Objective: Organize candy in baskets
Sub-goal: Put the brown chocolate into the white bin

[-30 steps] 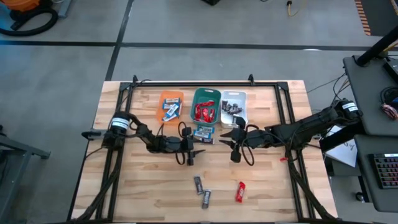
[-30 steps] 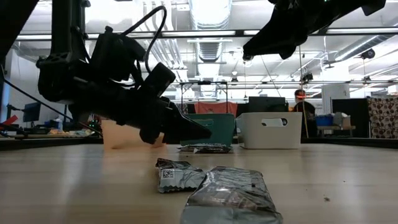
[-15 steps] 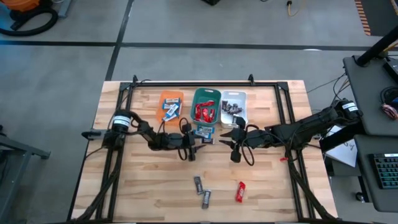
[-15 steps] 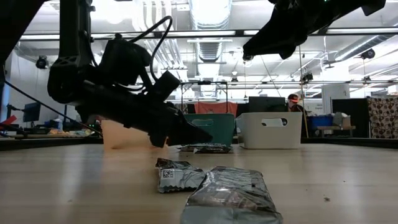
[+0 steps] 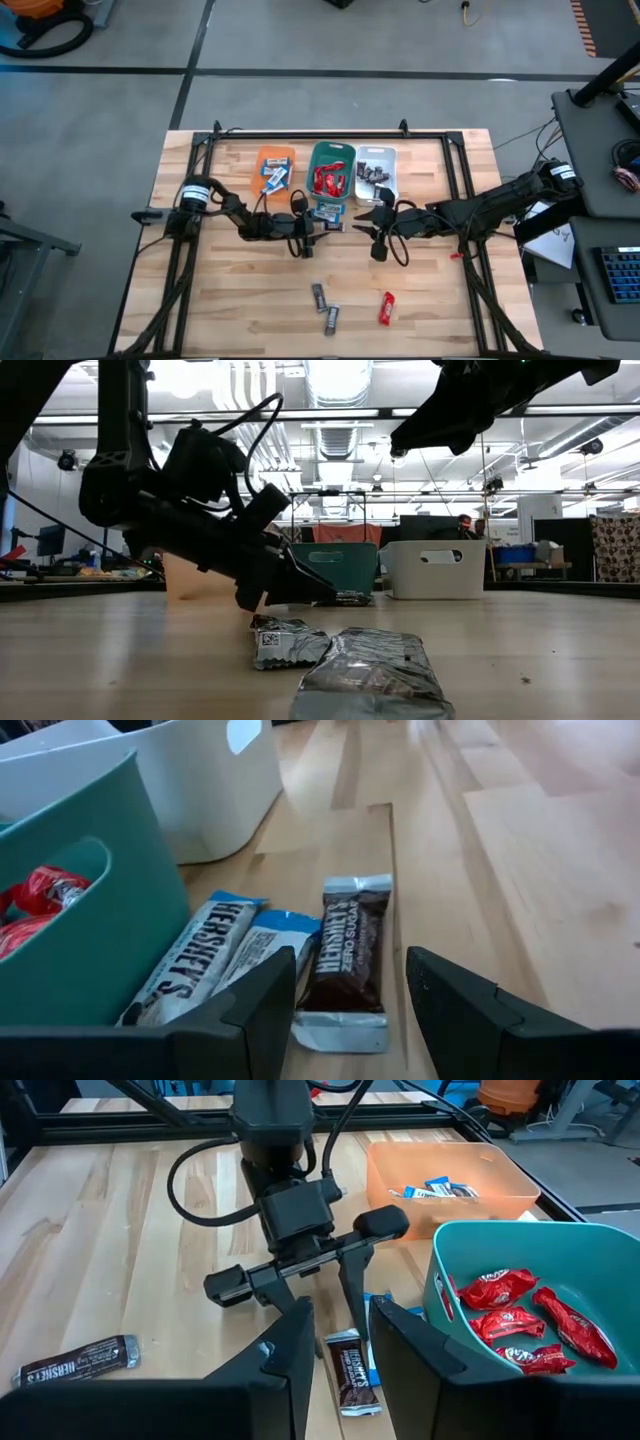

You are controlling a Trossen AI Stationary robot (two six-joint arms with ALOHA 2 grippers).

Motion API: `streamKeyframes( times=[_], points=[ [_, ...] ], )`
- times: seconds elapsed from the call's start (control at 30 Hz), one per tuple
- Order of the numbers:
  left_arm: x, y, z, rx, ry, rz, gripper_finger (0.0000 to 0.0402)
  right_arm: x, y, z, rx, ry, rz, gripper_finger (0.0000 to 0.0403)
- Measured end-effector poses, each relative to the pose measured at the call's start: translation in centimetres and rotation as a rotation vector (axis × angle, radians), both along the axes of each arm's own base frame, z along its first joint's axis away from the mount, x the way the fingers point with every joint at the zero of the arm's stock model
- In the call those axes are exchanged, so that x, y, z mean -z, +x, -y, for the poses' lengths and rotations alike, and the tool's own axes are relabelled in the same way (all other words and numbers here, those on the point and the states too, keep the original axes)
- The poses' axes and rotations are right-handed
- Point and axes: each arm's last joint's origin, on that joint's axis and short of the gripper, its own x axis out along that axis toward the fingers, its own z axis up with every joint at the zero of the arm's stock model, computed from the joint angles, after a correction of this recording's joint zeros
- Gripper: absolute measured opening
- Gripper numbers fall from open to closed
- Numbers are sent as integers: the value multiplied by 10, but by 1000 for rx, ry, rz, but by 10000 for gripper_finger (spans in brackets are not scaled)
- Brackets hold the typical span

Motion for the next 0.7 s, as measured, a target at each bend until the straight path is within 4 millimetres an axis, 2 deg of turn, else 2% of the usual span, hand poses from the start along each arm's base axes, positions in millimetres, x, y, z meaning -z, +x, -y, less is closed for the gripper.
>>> streamKeyframes(
  times=[0.23, 0.57, 0.7],
  points=[
    [2, 1, -1, -6, -4, -23, 176, 0, 0, 0, 0, 0, 0, 100],
    [2, 4, -2, -10, -8, -42, 175, 0, 0, 0, 7, 15, 2, 87],
    [3, 4, -2, -11, -11, -58, 159, 0, 0, 0, 8, 16, 2, 84]
  ],
)
